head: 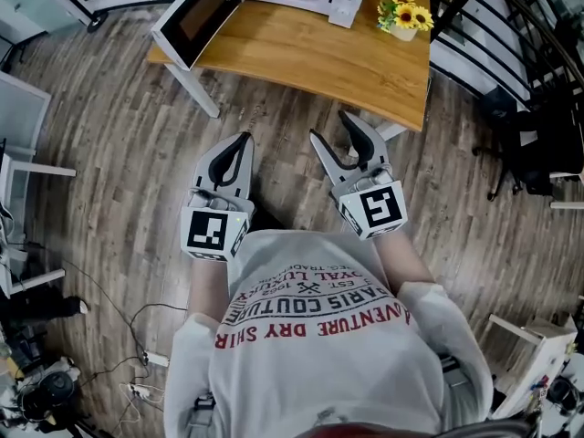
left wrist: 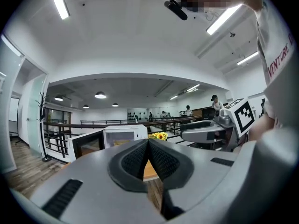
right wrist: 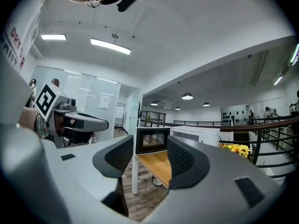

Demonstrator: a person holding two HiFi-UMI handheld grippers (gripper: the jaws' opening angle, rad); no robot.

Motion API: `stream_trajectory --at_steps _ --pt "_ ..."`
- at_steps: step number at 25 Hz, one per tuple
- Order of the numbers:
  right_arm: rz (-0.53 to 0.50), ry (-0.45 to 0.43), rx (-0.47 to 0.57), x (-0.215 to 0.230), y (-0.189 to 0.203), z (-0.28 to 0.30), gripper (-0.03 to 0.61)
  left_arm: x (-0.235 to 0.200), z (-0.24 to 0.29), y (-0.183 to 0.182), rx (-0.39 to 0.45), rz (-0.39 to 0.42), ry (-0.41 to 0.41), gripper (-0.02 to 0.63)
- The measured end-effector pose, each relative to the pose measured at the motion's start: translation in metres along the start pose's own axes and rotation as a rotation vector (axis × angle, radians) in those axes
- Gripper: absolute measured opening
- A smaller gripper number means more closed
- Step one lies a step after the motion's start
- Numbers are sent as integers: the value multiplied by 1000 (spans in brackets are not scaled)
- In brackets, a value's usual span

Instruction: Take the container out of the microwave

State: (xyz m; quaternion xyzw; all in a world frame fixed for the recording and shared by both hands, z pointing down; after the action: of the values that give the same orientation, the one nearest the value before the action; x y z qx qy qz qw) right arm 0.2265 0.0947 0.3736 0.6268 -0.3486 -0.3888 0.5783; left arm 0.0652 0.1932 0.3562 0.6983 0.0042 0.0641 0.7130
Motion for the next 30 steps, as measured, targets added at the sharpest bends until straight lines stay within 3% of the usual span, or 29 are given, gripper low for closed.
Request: stream_trajectory --at_steps 6,10,17,24,30 --pt "17 61 -27 3 12 81 229 -82 37 13 -9 -6 34 14" --pt "64 150 -55 9 13 137 227 -142 72 18 -29 -22 111 14" --pt "54 275 -122 24 8 235 227 -239 141 13 -2 -9 243 14" --pt "53 386 -181 39 15 293 227 -284 191 22 -9 -19 387 14" --pt "33 412 -238 64 23 326 227 -300 228 28 5 -51 434 14"
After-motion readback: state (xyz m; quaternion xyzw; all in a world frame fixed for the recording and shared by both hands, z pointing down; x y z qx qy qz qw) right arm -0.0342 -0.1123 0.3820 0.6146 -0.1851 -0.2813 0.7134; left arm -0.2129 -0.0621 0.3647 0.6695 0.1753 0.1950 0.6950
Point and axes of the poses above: the fingertips, and each gripper's own axes: z forward along the fingers, x to its right, y out of its underside, the point moved 6 cm from there along -z, backward along the fingers, and after that the axes turned 4 degrees about x, right-handed, at the moved point
